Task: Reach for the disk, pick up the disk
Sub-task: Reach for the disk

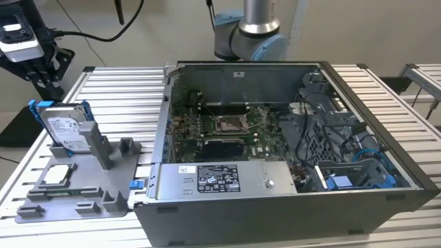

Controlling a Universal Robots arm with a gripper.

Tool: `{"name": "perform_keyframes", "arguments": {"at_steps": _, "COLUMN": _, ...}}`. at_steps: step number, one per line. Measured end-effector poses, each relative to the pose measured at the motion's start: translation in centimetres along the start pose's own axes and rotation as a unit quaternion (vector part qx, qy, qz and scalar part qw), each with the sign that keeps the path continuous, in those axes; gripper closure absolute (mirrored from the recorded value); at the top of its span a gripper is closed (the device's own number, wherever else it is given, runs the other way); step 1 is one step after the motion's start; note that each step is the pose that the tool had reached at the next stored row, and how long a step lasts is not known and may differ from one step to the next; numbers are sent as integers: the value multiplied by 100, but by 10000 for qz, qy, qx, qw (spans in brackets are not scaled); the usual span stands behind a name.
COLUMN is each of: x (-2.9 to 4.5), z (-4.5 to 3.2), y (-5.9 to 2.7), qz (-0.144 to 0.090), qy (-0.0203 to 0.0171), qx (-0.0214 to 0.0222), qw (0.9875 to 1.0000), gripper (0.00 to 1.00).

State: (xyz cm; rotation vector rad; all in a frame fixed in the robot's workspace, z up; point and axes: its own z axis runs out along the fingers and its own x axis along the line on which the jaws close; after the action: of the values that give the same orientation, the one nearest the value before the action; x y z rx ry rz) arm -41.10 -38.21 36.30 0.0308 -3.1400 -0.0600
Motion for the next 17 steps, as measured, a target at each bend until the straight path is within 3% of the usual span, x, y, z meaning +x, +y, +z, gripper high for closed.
{"name": "perform_keyframes", "arguments": {"at_steps": 17, "x": 314, "z": 3, "y": 45, "qz": -16, "qy": 0, "qx": 0, "qw": 10000, "gripper": 100}}
